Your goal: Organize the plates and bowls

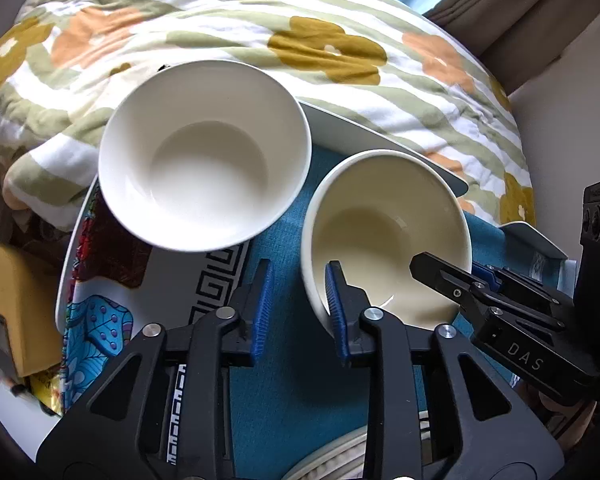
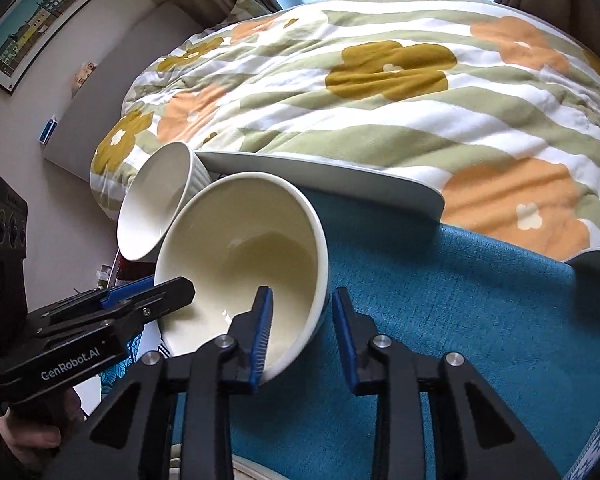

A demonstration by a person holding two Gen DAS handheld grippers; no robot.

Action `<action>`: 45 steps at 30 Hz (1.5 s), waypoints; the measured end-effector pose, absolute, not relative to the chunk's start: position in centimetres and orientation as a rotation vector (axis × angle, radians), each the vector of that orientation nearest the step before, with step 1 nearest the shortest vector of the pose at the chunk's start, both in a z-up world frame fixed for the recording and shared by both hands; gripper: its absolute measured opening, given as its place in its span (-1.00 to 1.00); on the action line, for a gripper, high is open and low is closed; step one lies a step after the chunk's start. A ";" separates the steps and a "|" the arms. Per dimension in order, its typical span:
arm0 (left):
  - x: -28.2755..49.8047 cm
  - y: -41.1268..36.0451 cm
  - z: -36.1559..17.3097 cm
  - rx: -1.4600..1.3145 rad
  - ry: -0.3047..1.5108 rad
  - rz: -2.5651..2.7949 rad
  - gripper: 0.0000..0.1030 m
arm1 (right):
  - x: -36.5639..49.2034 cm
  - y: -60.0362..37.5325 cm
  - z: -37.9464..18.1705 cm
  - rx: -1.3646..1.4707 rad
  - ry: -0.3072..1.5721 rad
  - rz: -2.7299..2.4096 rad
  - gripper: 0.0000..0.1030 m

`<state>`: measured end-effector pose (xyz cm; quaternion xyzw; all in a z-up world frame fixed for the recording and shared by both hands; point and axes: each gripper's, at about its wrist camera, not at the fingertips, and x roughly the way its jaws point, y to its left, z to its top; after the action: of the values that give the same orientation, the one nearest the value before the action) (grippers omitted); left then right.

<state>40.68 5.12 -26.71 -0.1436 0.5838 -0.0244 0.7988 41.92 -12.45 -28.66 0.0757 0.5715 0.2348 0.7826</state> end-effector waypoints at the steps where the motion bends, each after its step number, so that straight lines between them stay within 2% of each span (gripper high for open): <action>1: 40.8 4.9 -26.8 -0.308 1.254 -0.059 -0.69 | 41.9 -12.5 -28.6 0.162 1.234 0.503 -0.59; 3: 40.9 4.4 -26.9 -0.296 1.257 -0.068 -0.77 | 42.0 -12.6 -28.7 0.167 1.234 0.508 -0.60; 14: 40.5 4.0 -26.5 -0.237 1.258 -0.064 -0.78 | 41.8 -12.6 -28.2 0.139 1.213 0.497 -0.61; 24: 38.2 3.6 -22.5 -0.208 1.193 -0.091 -0.78 | 39.1 -13.0 -25.0 0.136 1.155 0.471 -0.62; 35: 31.2 1.2 -16.9 -0.155 1.108 -0.173 -0.78 | 31.1 -15.7 -20.4 0.196 1.071 0.378 -0.62; 45: 21.9 -5.8 -13.8 -0.078 1.084 -0.357 -0.78 | 20.3 -21.5 -18.0 0.265 1.040 0.189 -0.62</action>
<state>21.92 -5.81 -13.84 -0.0370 0.5128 -0.1687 0.8409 20.27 -21.49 -18.01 0.1261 0.4948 0.0900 0.8551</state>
